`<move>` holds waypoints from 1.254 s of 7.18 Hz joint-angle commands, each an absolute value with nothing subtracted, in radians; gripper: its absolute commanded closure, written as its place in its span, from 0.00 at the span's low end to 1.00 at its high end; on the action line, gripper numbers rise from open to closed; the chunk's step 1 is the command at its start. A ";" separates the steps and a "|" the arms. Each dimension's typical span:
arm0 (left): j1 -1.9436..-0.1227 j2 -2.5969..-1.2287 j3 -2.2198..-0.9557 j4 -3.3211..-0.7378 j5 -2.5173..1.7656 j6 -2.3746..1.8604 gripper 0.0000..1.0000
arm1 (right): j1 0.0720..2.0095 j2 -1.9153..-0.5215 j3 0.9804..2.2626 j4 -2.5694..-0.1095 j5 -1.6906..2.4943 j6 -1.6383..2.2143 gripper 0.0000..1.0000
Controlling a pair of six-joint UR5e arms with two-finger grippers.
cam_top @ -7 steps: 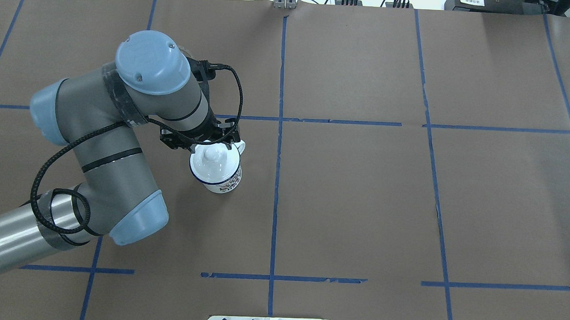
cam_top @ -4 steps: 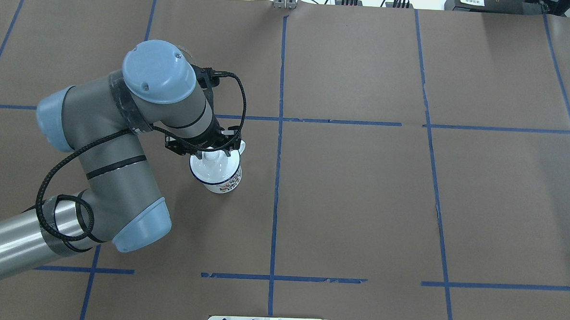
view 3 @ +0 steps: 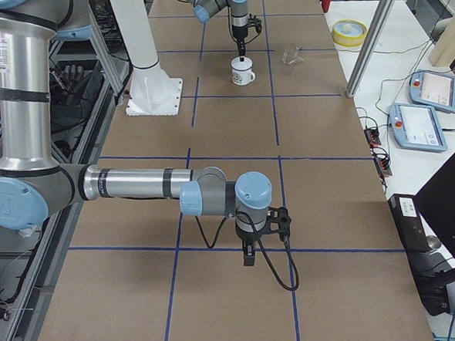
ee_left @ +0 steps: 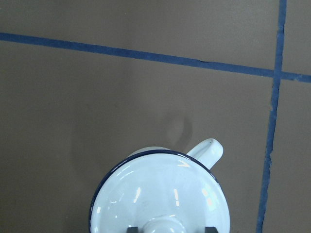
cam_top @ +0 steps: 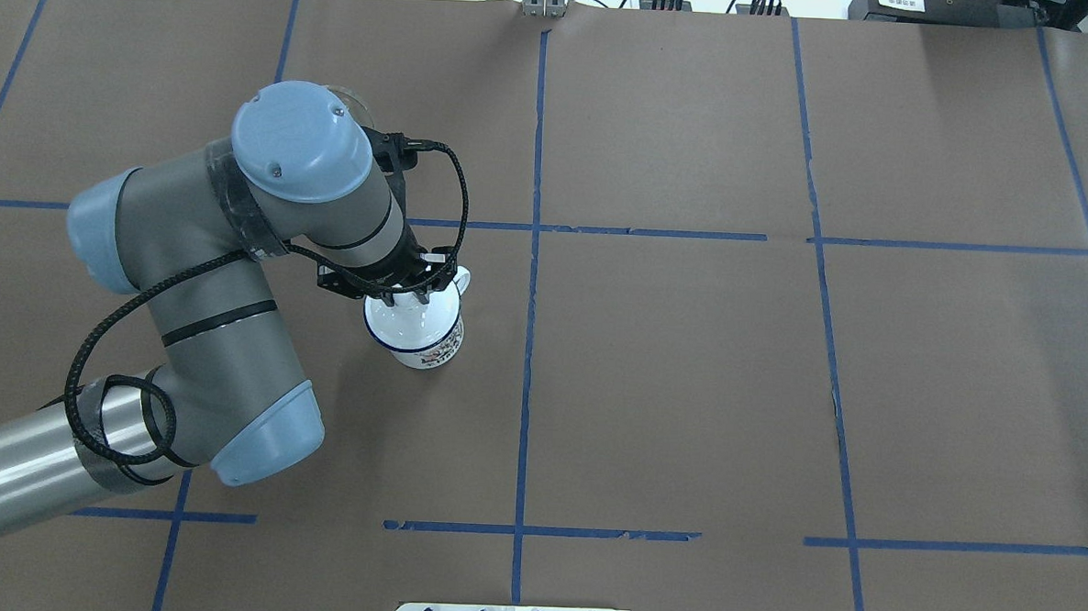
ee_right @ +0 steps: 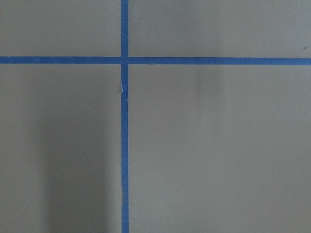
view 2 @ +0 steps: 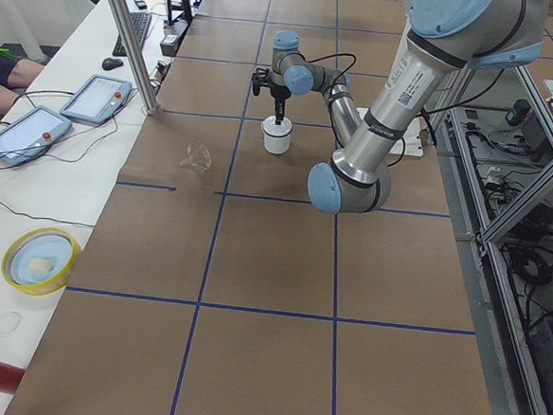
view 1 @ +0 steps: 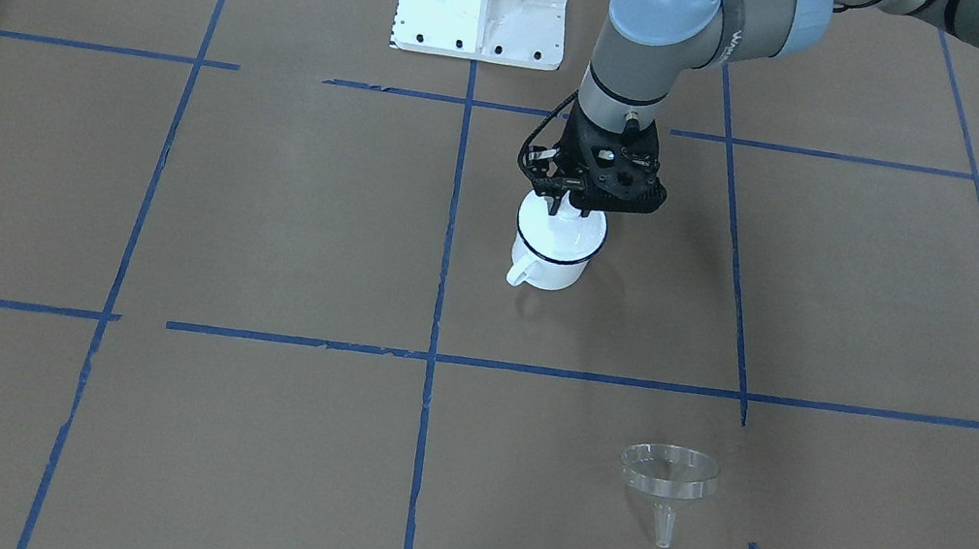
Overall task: Place funnel on cup
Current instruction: 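Close the left gripper on the lid knob and lift it, then carry the lid beside the mug and lower it onto the table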
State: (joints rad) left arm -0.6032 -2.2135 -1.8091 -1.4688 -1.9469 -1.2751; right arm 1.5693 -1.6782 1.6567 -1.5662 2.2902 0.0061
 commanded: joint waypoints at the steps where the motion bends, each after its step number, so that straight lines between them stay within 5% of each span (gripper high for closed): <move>1: -0.607 -2.209 -1.822 -1.463 -1.948 -1.273 0.70 | 1.569 -1.678 1.657 -1.566 2.290 0.006 0.00; 3: -0.611 -2.215 -1.894 -1.386 -1.948 -1.270 0.97 | 1.569 -1.678 1.657 -1.566 2.290 0.006 0.00; 6: -0.737 -2.211 -2.005 -1.249 -1.953 -1.208 1.00 | 1.569 -1.678 1.657 -1.566 2.290 0.006 0.00; 9: -0.730 -1.906 -2.119 -1.499 -1.948 -1.155 1.00 | 1.569 -1.678 1.655 -1.566 2.290 0.006 0.00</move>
